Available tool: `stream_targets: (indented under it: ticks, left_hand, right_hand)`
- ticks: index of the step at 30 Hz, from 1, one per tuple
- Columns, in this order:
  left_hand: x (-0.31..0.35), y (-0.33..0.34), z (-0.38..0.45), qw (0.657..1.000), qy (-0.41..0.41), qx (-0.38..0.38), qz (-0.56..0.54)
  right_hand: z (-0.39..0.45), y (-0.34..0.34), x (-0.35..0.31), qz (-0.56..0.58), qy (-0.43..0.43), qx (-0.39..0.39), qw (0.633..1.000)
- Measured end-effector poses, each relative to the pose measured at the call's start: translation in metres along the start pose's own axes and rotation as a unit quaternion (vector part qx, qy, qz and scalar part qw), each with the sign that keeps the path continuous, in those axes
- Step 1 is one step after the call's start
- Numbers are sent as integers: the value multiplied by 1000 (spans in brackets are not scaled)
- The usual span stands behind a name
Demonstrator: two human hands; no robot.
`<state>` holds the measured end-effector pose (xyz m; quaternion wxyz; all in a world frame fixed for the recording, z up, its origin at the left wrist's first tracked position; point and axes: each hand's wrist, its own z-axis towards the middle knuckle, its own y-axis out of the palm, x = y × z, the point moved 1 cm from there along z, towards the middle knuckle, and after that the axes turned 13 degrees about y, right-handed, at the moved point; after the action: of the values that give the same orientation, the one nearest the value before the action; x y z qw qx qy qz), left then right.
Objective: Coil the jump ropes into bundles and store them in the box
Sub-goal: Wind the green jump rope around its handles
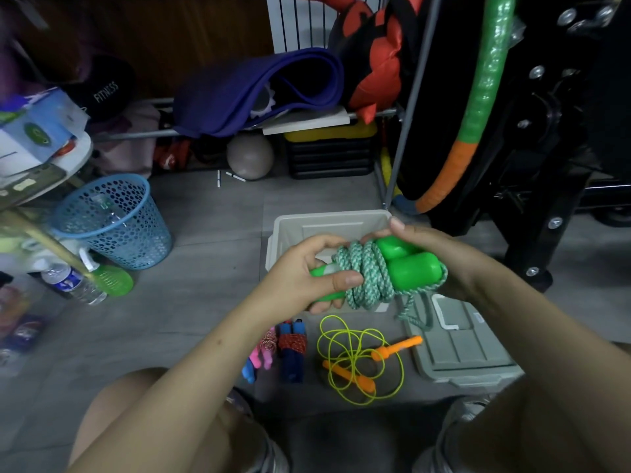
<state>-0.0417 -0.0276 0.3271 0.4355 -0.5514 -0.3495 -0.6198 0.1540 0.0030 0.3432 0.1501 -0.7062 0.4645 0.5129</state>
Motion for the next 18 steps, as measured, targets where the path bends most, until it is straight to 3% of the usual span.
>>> stream_targets:
  ticks: [3,10,13,18]
  left_hand:
    - [3,-4,0,1000,12,6,-26]
    - [8,-5,0,999,10,50,-13]
    - [5,-8,1,998,-8,62,-13]
    - [2,-6,4,996,-12,87,-13]
  right_hand:
    - [9,-1,6,64,26,-18,997]
    - [24,2,13,165,-21,-88,982]
    - [26,7,15,160,-35,-60,985]
    - [30,17,28,21,-60,47,997]
